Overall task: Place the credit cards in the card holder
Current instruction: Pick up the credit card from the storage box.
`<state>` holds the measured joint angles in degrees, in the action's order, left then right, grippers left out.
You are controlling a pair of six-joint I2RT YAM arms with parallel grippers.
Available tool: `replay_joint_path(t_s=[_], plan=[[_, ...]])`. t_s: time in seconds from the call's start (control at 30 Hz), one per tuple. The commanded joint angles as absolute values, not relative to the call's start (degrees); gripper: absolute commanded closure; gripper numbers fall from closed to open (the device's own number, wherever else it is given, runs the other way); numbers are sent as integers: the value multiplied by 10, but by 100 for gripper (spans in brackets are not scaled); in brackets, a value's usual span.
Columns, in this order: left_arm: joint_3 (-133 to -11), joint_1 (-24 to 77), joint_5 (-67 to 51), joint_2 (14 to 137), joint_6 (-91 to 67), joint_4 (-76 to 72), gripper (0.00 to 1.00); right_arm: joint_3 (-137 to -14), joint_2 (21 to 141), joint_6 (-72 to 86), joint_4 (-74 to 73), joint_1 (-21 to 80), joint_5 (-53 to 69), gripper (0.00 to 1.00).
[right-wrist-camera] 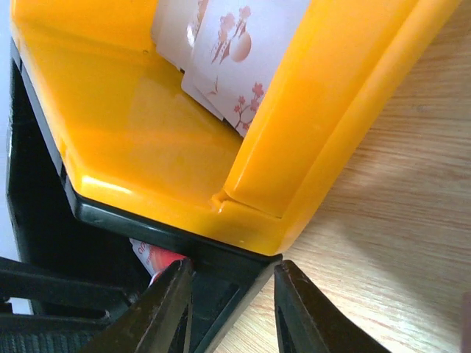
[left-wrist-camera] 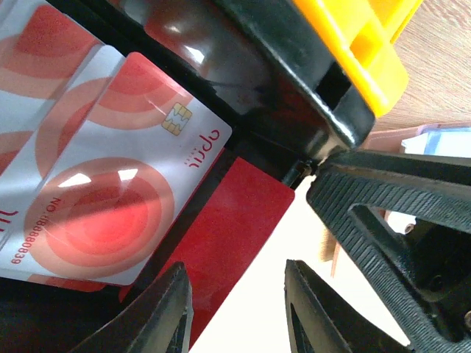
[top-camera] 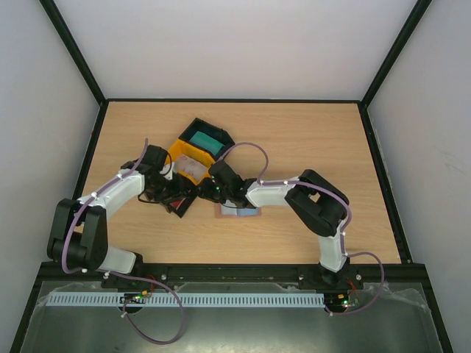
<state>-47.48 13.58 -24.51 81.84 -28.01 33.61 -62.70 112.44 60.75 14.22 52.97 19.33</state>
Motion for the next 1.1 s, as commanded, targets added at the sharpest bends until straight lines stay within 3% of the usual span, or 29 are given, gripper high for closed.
replay_joint_path(t_s=[0.0,0.47,0.67,1.07], plan=[[-465,138,-264,817,-287,343,62,-619,1095,604,122,530,156,69],[-483,197,-156,828,-249,334,59,-586,1049,602,100,530,129,69],[-497,223,-93,821,-240,348,70,-573,1039,602,97,530,122,69],[-495,228,-75,807,-228,360,87,-565,1030,598,91,530,113,69]])
